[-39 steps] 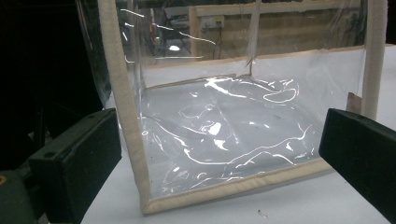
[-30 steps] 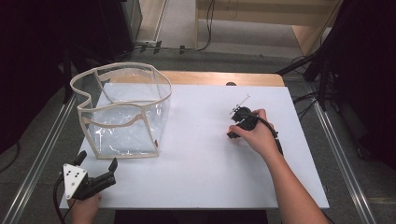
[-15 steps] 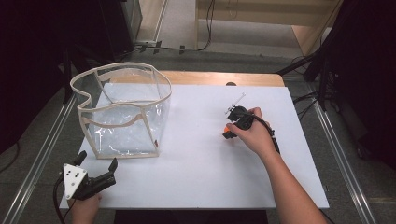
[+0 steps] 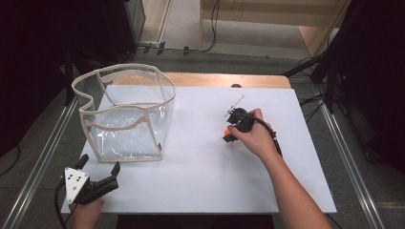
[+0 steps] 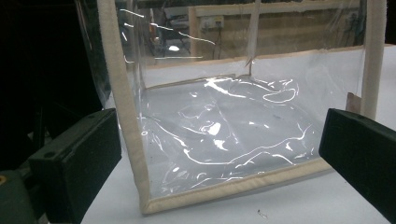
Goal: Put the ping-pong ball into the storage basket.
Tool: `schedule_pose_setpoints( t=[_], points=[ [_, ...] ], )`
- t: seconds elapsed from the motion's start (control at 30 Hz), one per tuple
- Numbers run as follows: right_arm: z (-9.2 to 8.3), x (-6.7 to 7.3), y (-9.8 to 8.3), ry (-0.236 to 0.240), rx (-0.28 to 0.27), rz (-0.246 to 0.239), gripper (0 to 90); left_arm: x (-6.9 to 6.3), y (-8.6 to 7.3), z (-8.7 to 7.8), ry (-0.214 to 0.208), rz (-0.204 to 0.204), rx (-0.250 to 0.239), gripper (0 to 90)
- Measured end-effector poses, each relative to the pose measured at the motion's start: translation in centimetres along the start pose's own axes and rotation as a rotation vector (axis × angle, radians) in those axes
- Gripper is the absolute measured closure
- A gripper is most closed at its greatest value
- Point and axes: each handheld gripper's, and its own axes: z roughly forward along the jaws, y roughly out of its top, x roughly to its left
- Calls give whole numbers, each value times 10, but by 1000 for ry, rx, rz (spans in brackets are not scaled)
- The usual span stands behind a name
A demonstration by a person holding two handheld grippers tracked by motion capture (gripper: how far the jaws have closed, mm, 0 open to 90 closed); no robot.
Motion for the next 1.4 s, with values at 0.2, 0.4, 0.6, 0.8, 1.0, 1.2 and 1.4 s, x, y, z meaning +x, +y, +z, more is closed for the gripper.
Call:
schedule_pose_setpoints(
  t=[0.2, 0.4, 0.6, 0.8, 1.0, 1.2, 1.4],
  points=[
    [-1, 4, 5, 10, -4, -19, 477, 0, 0, 0, 1, 0, 1, 0],
    [-4, 8, 10, 44, -12, -52, 475, 0, 0, 0, 2, -2, 0, 0],
    [-6, 14, 17, 57, -14, -66, 475, 0, 0, 0, 3, -3, 0, 0],
    [-6, 20, 25, 59, -6, -86, 475, 0, 0, 0, 1, -4, 0, 0],
    [-5, 26, 34, 62, -9, -107, 476, 0, 0, 0, 2, -3, 0, 0],
    [-5, 31, 40, 76, -6, -120, 476, 0, 0, 0, 6, -6, -1, 0],
    [-6, 37, 46, 107, -19, -160, 475, 0, 0, 0, 4, -5, -1, 0]
  ],
)
